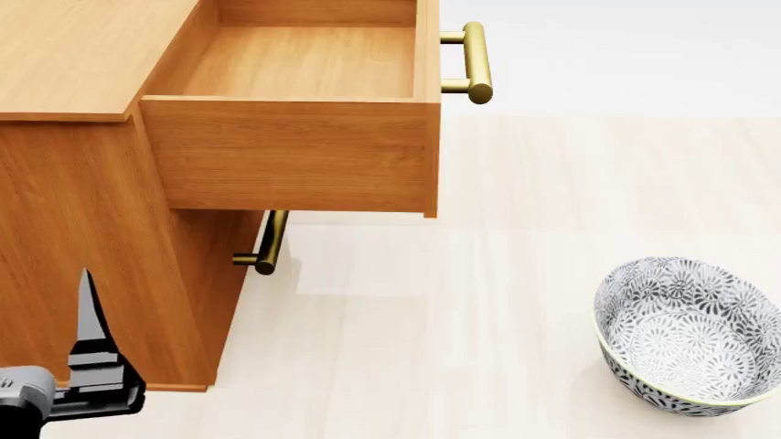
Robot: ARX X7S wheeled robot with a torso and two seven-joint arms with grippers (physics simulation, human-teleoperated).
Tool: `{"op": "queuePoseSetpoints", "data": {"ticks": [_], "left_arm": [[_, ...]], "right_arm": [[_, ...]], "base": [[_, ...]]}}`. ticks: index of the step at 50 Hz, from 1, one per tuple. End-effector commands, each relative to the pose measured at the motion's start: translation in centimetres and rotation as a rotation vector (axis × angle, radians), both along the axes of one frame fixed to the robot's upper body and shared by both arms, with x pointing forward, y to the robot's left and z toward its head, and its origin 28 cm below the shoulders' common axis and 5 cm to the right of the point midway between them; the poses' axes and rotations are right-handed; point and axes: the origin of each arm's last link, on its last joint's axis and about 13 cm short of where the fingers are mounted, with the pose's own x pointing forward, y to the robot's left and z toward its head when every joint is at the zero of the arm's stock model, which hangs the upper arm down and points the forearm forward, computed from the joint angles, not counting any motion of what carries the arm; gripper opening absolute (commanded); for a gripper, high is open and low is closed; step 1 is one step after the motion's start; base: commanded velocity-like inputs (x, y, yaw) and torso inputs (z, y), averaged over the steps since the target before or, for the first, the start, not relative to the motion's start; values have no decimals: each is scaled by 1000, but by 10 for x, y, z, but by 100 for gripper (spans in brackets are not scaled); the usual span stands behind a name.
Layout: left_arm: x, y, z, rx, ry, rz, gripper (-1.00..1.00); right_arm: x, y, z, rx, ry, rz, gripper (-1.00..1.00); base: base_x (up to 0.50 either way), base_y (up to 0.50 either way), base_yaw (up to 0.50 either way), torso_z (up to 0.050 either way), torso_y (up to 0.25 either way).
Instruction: Put the ketchup in the top drawer of the cabinet.
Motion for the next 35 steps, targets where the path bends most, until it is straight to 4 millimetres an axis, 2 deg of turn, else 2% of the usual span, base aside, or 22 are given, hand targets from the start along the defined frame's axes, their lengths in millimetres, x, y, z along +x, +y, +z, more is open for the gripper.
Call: {"op": "queuePoseSetpoints", "data": {"ticks": [1,16,25,35], "left_arm": [[2,0,-2,4,6,4,100],[4,1,-6,-2,17,9,100],[5,1,-8,0,23,7,100],[6,2,-9,-3,22,11,100]], "right_arm": [[-20,1,-10,9,-3,-7,100],[-31,3,-26,24,2,-56,100],[-31,5,-40,46,3,-86,100],[-28,8,-48,58,13,-80,100]], "base": [[0,0,0,0,0],[0,0,0,0,0],[0,0,0,0,0],[0,0,0,0,0]]}}
